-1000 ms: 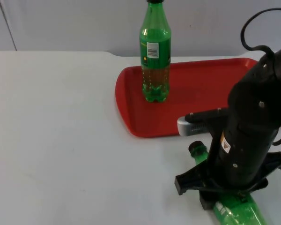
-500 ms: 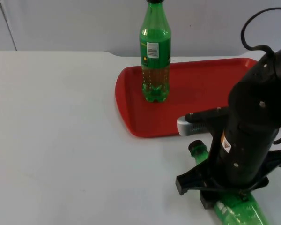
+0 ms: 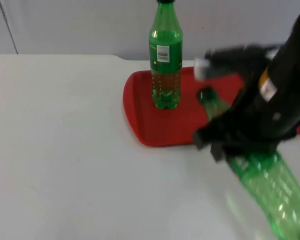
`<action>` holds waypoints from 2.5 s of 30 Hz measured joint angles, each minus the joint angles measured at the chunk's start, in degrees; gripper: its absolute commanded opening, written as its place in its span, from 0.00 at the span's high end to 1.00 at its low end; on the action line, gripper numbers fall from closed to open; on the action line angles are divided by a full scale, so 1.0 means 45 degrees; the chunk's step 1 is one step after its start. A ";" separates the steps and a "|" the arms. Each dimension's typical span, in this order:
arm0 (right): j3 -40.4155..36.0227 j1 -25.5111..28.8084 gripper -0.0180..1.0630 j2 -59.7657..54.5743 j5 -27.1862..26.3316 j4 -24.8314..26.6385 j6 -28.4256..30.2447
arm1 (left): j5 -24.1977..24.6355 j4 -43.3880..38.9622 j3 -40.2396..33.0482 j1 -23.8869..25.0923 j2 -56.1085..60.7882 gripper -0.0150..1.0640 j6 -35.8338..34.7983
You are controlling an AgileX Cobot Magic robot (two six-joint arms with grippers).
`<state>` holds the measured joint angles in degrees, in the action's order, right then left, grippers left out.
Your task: Place the bottle upright on the tray.
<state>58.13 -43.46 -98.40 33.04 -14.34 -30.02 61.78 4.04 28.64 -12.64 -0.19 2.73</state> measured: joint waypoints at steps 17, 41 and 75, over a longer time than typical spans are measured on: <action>0.0000 0.0767 0.98 0.5589 -0.2394 -0.8752 -0.3498 | 0.0000 0.0000 0.0000 0.0000 0.0000 0.01 0.0000; 0.0000 0.8150 0.98 0.2469 -1.3697 -0.6592 -0.1996 | 0.0000 0.0000 0.0000 0.0000 0.0000 0.01 0.0000; 0.1296 0.8174 0.98 -0.4143 -2.0795 -0.0807 0.3570 | 0.0000 0.0000 0.0000 0.0000 0.0000 0.01 0.0021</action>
<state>63.96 -6.68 -117.04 -60.54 -17.98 -13.96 61.78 4.04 28.64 -12.64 -0.19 2.82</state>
